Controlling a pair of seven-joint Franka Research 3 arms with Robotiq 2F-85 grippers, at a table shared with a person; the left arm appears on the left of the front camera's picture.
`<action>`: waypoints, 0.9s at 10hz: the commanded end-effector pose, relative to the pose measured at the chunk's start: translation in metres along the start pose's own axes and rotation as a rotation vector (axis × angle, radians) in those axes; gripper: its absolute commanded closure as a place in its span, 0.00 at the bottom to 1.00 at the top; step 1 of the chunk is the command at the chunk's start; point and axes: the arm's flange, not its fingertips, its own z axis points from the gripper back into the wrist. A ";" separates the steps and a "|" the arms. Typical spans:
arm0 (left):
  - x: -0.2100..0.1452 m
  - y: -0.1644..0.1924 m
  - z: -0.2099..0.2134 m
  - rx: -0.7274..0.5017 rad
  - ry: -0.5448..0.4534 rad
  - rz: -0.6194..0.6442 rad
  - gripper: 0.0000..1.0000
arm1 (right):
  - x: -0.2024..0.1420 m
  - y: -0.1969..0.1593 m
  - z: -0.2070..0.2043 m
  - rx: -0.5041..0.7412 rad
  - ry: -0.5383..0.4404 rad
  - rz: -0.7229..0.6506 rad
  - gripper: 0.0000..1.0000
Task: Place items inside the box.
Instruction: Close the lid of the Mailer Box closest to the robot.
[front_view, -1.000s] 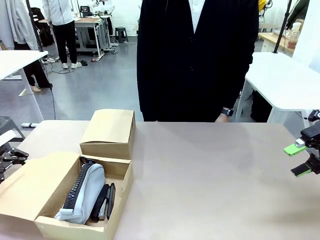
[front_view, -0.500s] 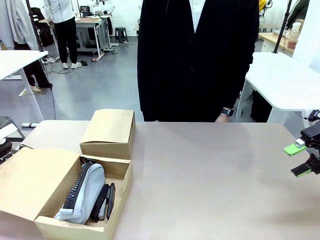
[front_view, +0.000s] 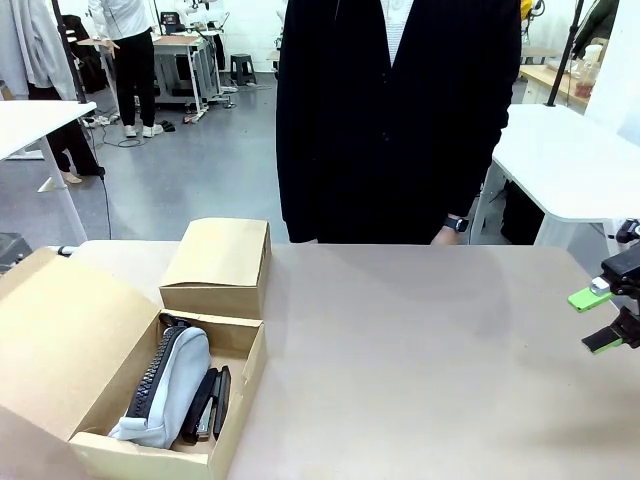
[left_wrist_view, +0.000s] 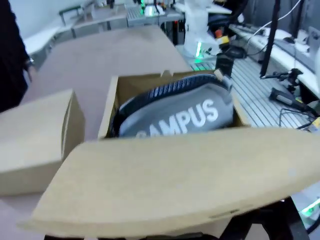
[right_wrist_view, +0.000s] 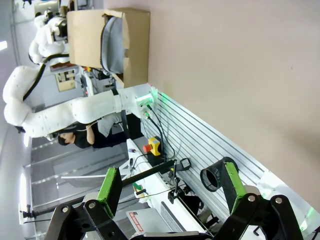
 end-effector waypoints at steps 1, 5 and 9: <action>0.040 -0.021 -0.032 -0.083 -0.027 -0.022 0.00 | 0.000 0.003 0.001 0.019 -0.008 -0.005 0.00; 0.076 -0.021 -0.144 -0.297 0.018 -0.172 0.00 | 0.000 0.003 0.001 0.019 -0.008 -0.005 0.00; 0.057 -0.013 -0.214 -0.350 0.045 -0.185 0.00 | 0.000 0.003 0.001 0.019 -0.008 -0.005 0.00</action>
